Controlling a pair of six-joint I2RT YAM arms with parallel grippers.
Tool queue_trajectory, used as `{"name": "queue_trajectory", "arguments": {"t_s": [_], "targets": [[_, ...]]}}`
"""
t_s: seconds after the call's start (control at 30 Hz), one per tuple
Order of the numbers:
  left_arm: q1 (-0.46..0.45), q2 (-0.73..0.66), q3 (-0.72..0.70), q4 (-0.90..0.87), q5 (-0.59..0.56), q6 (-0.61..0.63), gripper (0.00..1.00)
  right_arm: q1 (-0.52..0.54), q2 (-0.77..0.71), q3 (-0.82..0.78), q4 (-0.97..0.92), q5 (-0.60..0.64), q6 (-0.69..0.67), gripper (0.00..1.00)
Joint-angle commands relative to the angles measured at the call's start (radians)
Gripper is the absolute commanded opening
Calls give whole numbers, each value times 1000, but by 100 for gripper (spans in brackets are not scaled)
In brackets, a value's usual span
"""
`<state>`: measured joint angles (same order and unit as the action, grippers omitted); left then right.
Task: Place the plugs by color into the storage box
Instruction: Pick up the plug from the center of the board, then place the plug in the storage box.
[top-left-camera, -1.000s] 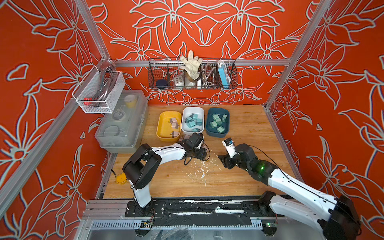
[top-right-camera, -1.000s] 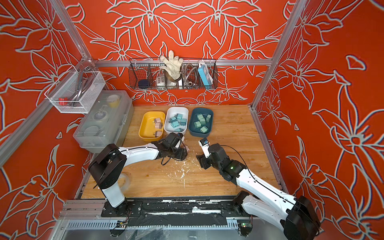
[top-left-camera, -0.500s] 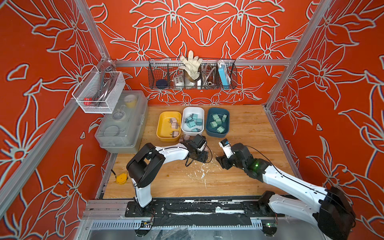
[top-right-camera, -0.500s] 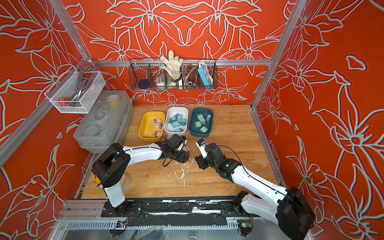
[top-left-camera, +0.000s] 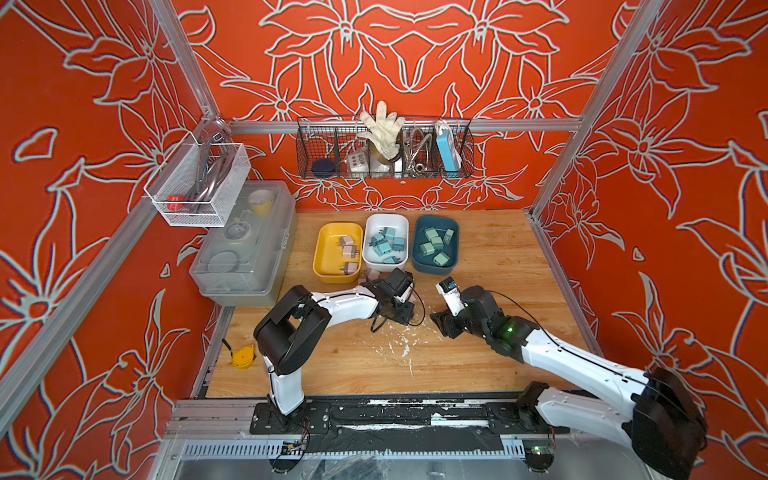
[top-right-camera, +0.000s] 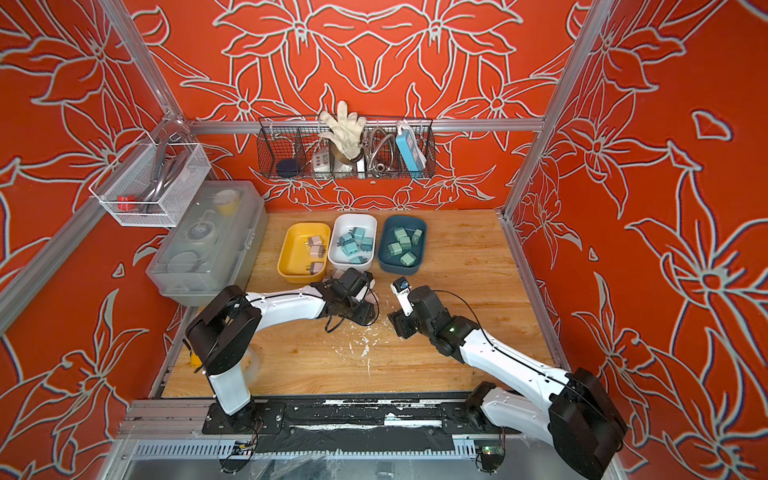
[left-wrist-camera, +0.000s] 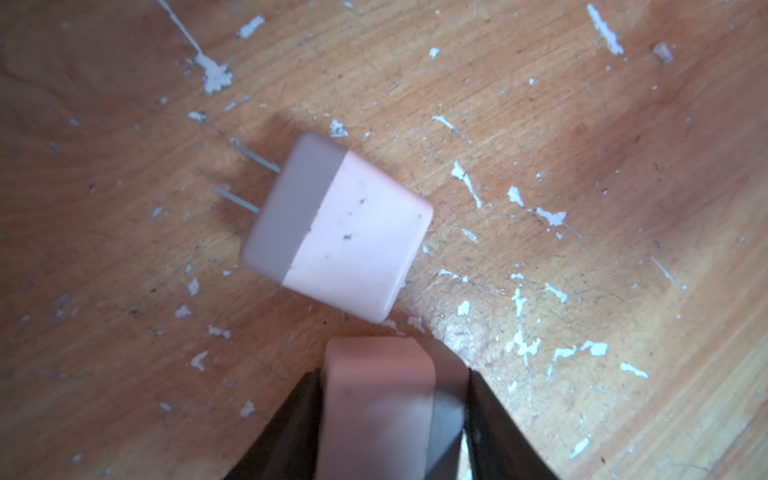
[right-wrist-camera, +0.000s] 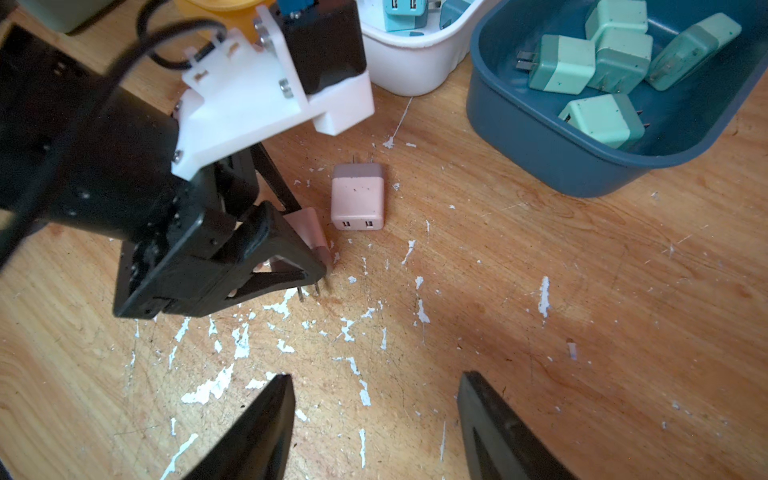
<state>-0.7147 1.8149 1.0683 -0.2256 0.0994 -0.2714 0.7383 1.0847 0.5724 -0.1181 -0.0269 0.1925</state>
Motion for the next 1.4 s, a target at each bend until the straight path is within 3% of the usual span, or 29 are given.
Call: {"name": "queue_trajectory", "arguments": {"t_s": [0.0,0.43,0.77,0.97,1.37], "targets": [[-6,-23,-6,-63,-14,17,47,-4,-2,-10,14,-5,-2,68],[-6,-154,-71,-27,-35,16,36,-4,-22,-7,5,-9,6,68],[31,-297,-89,-28,-92,17,36,-4,-5,66,3,-75,95,67],[128,-345,-103,22,-59,-7,36,-2,62,136,39,-117,149,67],[377,-247,-2,68,-5,-13,36,-3,208,292,46,-165,188,65]]}}
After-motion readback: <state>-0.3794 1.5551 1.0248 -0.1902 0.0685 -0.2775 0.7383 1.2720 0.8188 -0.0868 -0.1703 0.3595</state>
